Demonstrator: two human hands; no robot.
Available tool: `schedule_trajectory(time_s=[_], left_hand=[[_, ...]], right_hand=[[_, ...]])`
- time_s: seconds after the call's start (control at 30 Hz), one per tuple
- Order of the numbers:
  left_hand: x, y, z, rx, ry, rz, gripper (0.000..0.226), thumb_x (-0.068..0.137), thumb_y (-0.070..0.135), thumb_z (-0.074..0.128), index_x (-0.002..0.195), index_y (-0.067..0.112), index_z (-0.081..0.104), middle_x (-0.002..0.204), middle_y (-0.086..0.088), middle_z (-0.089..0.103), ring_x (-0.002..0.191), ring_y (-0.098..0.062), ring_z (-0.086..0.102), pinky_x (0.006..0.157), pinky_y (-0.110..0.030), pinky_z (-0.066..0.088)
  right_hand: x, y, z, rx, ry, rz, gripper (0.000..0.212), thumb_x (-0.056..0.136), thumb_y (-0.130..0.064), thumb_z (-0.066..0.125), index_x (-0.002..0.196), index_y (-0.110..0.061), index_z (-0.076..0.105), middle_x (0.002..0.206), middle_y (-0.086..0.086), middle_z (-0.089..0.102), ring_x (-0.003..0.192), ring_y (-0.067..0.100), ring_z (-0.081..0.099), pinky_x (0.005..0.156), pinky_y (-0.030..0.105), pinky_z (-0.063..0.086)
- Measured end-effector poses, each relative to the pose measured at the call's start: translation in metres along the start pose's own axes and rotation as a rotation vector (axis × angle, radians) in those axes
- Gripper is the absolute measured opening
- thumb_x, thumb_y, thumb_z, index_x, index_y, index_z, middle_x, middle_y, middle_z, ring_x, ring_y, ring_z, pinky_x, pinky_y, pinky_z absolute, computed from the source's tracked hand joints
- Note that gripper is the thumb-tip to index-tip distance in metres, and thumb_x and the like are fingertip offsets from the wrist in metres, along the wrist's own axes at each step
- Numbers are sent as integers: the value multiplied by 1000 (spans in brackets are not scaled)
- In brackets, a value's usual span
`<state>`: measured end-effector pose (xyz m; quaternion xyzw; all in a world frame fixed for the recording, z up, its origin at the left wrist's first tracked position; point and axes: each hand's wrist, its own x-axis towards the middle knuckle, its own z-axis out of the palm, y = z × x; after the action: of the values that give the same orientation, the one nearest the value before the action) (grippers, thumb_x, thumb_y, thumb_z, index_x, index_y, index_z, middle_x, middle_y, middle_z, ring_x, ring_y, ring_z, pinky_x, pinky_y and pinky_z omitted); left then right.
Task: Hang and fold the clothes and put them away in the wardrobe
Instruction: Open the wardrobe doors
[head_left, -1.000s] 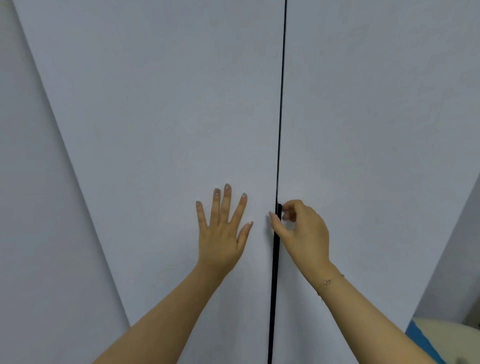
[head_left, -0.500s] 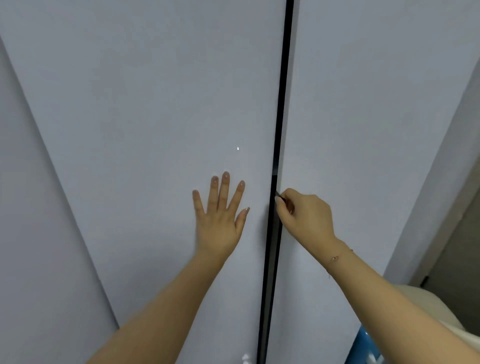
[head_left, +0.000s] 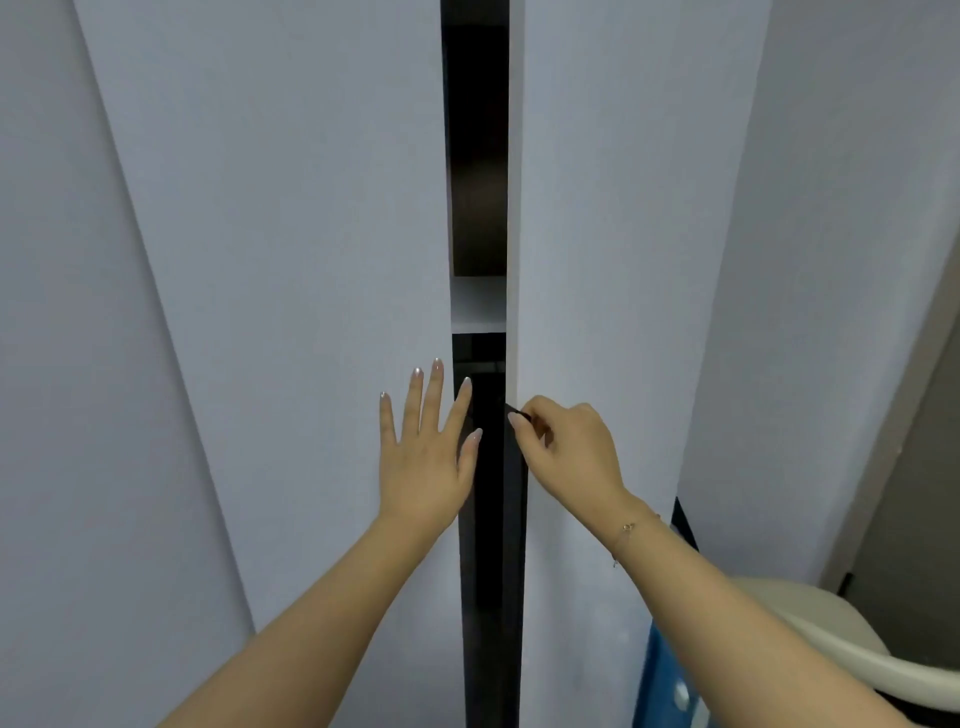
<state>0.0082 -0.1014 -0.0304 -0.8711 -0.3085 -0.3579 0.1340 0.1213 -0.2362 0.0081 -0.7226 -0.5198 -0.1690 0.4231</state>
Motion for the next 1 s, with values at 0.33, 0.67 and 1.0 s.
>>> schedule_trajectory(time_s=[0.33,0.67,1.0], left_hand=[[-68,136,-69,2,-10,-27,58,102,44,33,155,27,16,164,-7,2,151,-25,-1,120,-55,4],[-74,208,-87,-35,-27,18,59,101,46,31,155,28,17,164,-6,3,151,-25,-2,120,-55,6],[-72,205,-71,-45,-50,27,62,97,50,26,155,28,20,164,-7,6,151,-26,0,118,-58,10]], right_hand=[[-96,51,-144,55,9,-7,21,98,-34,54,80,-23,58,58,-10,52,52,12,50,56,9,26],[-135,112,-229,-30,96,153,20,98,-35,52,88,-20,61,61,-5,58,50,11,51,46,17,36],[-166,79,-213,-247,273,343,51,103,-32,35,148,-8,31,151,10,33,141,26,27,117,42,23]])
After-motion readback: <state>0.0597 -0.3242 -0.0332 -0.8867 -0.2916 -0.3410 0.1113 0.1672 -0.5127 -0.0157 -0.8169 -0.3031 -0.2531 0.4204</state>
